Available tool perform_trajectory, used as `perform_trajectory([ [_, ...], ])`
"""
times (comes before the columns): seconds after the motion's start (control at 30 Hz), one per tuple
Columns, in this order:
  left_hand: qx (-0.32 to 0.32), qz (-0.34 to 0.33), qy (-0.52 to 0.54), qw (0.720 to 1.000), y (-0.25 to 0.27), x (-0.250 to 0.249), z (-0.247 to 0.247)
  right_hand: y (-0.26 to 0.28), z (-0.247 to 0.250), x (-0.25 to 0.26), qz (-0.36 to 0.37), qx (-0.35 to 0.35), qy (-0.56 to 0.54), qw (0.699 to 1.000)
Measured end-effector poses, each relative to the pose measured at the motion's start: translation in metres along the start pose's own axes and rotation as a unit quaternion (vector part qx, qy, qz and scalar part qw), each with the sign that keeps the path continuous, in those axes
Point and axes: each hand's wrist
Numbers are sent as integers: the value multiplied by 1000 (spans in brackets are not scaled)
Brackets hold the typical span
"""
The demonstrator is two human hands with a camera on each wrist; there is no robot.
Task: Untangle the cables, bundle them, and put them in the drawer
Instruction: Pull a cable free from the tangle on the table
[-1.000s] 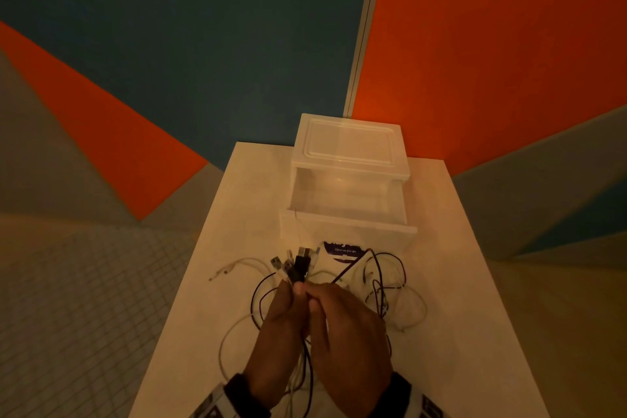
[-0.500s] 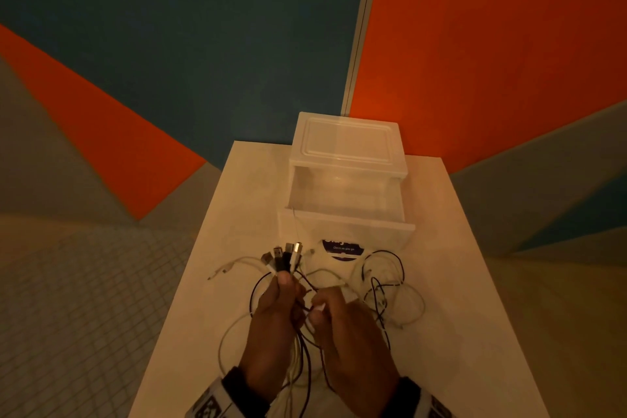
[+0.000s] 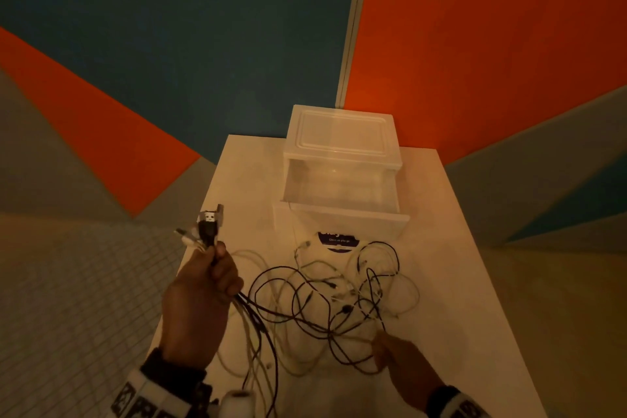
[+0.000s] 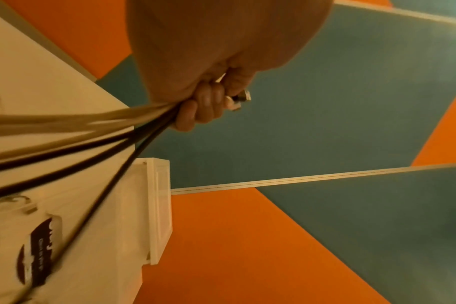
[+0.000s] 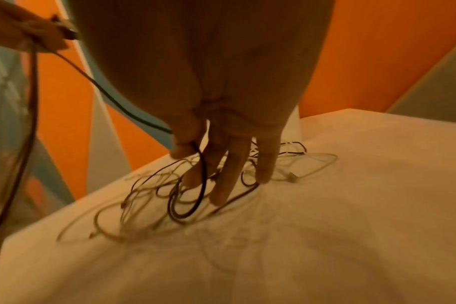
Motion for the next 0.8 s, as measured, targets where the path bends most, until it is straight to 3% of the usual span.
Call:
perform_trajectory([
  [0.07, 25, 6, -33, 999, 4, 5, -7, -8, 4, 39, 55, -83, -51, 994],
  [0.13, 41, 20, -101, 994, 13, 17, -19, -14, 4, 89, 127, -115, -85, 982],
  [0.23, 53, 18, -243, 968, 25, 38, -42, -6, -10, 148, 223, -87, -65, 969],
  [0.33, 32, 38, -246, 968, 28, 43, -56, 2, -31, 159, 247, -34, -56, 967],
  [0.47, 20, 36, -132, 990, 19, 29, -48, -1, -43, 122, 173, 54, -46, 982],
  [0.57, -1, -12, -77, 997, 13, 11, -30, -12, -38, 72, 99, 89, 3, 991],
  [0.7, 9, -81, -34, 996, 12, -23, -12, -29, -19, 16, 7, 46, 126, 991],
  [0.8, -9, -93, -58, 994, 12, -24, -8, -42, -13, 13, 27, -31, 163, 986],
])
Point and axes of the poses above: each hand's wrist, its own y-axis away from the middle knuckle, its own z-axis out of the back of the hand, x = y × z, and after that the axes turned 12 degrees about -y, right-handed
